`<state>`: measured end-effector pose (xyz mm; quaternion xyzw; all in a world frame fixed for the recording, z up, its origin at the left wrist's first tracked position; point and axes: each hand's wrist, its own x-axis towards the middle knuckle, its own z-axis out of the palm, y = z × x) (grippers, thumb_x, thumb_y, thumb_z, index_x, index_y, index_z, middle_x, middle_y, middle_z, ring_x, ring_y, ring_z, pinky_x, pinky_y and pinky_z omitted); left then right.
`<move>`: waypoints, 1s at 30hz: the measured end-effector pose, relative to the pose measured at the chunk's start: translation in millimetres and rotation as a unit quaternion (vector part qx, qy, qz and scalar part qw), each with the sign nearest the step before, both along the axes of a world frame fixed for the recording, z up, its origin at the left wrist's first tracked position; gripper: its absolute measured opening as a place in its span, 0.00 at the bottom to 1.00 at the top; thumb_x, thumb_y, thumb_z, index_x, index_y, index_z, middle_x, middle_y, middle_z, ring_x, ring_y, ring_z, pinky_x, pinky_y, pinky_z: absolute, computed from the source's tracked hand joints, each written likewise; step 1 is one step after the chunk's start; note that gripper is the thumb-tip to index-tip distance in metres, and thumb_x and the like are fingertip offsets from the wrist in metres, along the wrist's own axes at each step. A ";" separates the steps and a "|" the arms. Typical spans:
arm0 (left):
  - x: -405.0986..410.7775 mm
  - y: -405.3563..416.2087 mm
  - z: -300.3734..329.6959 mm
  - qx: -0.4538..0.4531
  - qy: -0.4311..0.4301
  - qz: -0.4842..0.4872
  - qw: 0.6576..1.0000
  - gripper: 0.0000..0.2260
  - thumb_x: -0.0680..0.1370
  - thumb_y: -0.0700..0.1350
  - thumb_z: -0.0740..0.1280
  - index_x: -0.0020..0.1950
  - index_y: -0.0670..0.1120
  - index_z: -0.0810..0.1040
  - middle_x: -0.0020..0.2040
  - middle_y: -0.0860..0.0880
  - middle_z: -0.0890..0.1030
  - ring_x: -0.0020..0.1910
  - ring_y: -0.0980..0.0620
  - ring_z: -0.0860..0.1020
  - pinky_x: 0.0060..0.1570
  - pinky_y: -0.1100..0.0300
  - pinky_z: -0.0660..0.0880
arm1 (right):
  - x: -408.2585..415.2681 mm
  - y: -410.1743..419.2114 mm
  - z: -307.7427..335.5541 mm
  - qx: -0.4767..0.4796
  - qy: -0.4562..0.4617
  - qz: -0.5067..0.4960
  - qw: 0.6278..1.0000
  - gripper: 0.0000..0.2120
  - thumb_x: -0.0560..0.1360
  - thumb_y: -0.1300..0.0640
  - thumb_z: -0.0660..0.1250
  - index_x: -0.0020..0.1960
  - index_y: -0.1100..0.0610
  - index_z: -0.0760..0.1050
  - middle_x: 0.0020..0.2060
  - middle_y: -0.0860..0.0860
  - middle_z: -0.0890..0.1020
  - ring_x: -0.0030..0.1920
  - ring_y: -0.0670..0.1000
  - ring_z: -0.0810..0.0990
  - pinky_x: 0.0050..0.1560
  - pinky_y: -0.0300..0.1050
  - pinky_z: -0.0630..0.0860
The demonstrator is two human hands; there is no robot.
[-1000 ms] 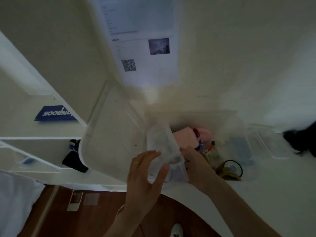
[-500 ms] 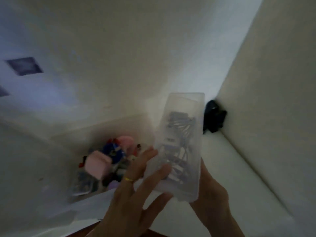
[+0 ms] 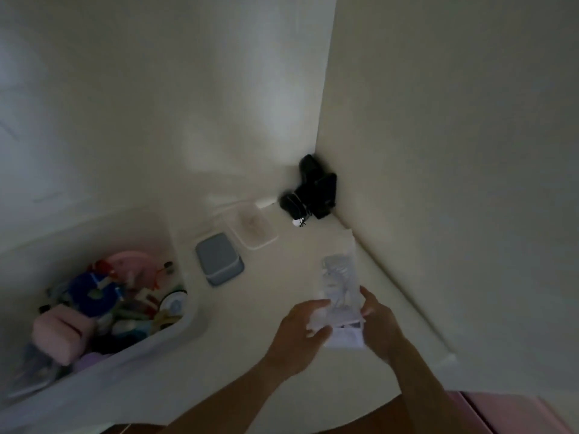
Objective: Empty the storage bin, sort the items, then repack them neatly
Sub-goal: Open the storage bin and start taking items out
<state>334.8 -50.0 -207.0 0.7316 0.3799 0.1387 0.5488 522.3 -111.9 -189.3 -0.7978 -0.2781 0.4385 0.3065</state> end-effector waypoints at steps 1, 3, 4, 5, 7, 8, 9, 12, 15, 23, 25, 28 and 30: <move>13.3 2.1 -8.1 -0.007 0.013 0.004 1.000 0.20 0.76 0.51 0.70 0.60 0.72 0.69 0.68 0.60 0.73 0.66 0.57 0.73 0.62 0.63 0.74 | 16.1 -1.0 -11.3 -0.004 0.029 0.012 1.000 0.27 0.78 0.72 0.55 0.69 0.47 0.61 0.51 0.51 0.73 0.38 0.29 0.77 0.34 0.24 0.71; 40.4 3.3 -20.7 -0.022 0.029 0.008 0.999 0.22 0.72 0.52 0.72 0.63 0.68 0.70 0.66 0.57 0.73 0.64 0.54 0.74 0.63 0.57 0.74 | 45.3 0.8 -33.5 0.018 0.086 -0.065 0.994 0.27 0.77 0.70 0.56 0.73 0.51 0.64 0.47 0.54 0.76 0.36 0.39 0.80 0.38 0.32 0.71; 53.0 2.5 -25.6 -0.019 0.042 0.013 0.999 0.25 0.71 0.52 0.73 0.66 0.63 0.69 0.66 0.55 0.73 0.64 0.53 0.74 0.63 0.57 0.74 | 56.0 0.0 -39.7 0.023 0.091 -0.100 0.991 0.27 0.78 0.70 0.56 0.74 0.54 0.63 0.45 0.55 0.76 0.37 0.44 0.79 0.39 0.37 0.71; 63.7 0.9 -28.7 -0.006 0.057 0.024 0.998 0.29 0.71 0.53 0.74 0.69 0.59 0.68 0.65 0.53 0.72 0.63 0.53 0.73 0.62 0.58 0.73 | 59.8 -0.5 -38.1 0.021 0.126 -0.127 0.984 0.26 0.79 0.69 0.56 0.74 0.53 0.63 0.44 0.55 0.76 0.38 0.47 0.77 0.39 0.40 0.70; 73.2 -3.5 -34.3 0.011 0.060 0.059 0.996 0.32 0.72 0.55 0.74 0.73 0.53 0.65 0.67 0.54 0.71 0.64 0.56 0.71 0.63 0.62 0.71 | 58.1 3.1 -36.0 0.024 0.202 -0.187 0.961 0.24 0.80 0.67 0.58 0.71 0.49 0.64 0.45 0.54 0.77 0.43 0.52 0.76 0.43 0.44 0.71; 71.5 -5.1 -38.9 0.013 0.061 0.064 0.996 0.33 0.73 0.57 0.73 0.74 0.52 0.65 0.68 0.55 0.70 0.65 0.58 0.70 0.64 0.63 0.70 | 53.0 3.5 -37.6 0.025 0.217 -0.214 0.952 0.24 0.79 0.67 0.60 0.72 0.50 0.62 0.46 0.56 0.78 0.45 0.53 0.77 0.45 0.46 0.72; 65.8 -5.0 -44.1 0.011 0.059 0.070 0.996 0.32 0.74 0.58 0.71 0.75 0.53 0.65 0.70 0.57 0.69 0.66 0.61 0.70 0.64 0.64 0.70 | 47.9 2.2 -40.6 0.020 0.226 -0.228 0.947 0.26 0.78 0.66 0.63 0.73 0.52 0.60 0.47 0.57 0.79 0.46 0.54 0.78 0.47 0.47 0.73; 35.5 8.6 -52.2 -0.034 0.046 0.088 0.994 0.28 0.74 0.60 0.69 0.73 0.57 0.68 0.70 0.61 0.70 0.68 0.65 0.70 0.68 0.58 0.71 | 28.7 2.8 -47.8 -0.037 0.195 -0.219 0.955 0.35 0.76 0.62 0.69 0.77 0.57 0.56 0.53 0.58 0.79 0.51 0.56 0.78 0.52 0.48 0.71; 14.1 41.4 -51.5 -0.051 0.042 0.067 0.996 0.21 0.77 0.53 0.67 0.71 0.57 0.72 0.71 0.58 0.71 0.69 0.63 0.69 0.70 0.61 0.67 | -0.2 8.9 -51.7 -0.071 0.267 -0.246 0.929 0.26 0.75 0.54 0.72 0.69 0.55 0.66 0.48 0.61 0.83 0.43 0.57 0.80 0.42 0.48 0.76; 37.7 117.5 -25.3 -0.161 0.052 0.127 0.978 0.10 0.78 0.55 0.62 0.56 0.61 0.79 0.51 0.57 0.80 0.52 0.55 0.75 0.54 0.56 0.70 | -31.4 59.6 -46.8 -0.042 0.332 -0.365 0.869 0.07 0.76 0.73 0.60 0.40 0.66 0.70 0.34 0.63 0.82 0.30 0.55 0.84 0.32 0.44 0.82; 49.4 130.9 -21.6 -0.159 0.033 0.164 0.973 0.07 0.80 0.51 0.62 0.53 0.55 0.79 0.53 0.53 0.80 0.51 0.53 0.76 0.50 0.58 0.70 | -36.8 71.6 -43.1 -0.041 0.344 -0.361 0.866 0.02 0.75 0.68 0.64 0.45 0.67 0.72 0.37 0.64 0.82 0.31 0.56 0.84 0.38 0.47 0.84; 53.3 145.2 -13.4 -0.237 0.016 0.174 0.956 0.07 0.81 0.38 0.61 0.55 0.46 0.77 0.54 0.48 0.79 0.47 0.56 0.76 0.39 0.68 0.70 | -26.1 81.0 -37.3 -0.041 0.330 -0.368 0.868 0.16 0.73 0.50 0.71 0.49 0.63 0.72 0.36 0.63 0.83 0.36 0.60 0.83 0.43 0.53 0.83; 50.9 154.4 -12.9 -0.281 0.039 0.162 0.945 0.07 0.81 0.39 0.61 0.54 0.47 0.76 0.53 0.48 0.79 0.48 0.55 0.76 0.40 0.65 0.69 | -7.5 84.8 -40.9 -0.053 0.270 -0.381 0.882 0.20 0.74 0.44 0.70 0.48 0.62 0.73 0.39 0.63 0.83 0.38 0.60 0.84 0.44 0.55 0.83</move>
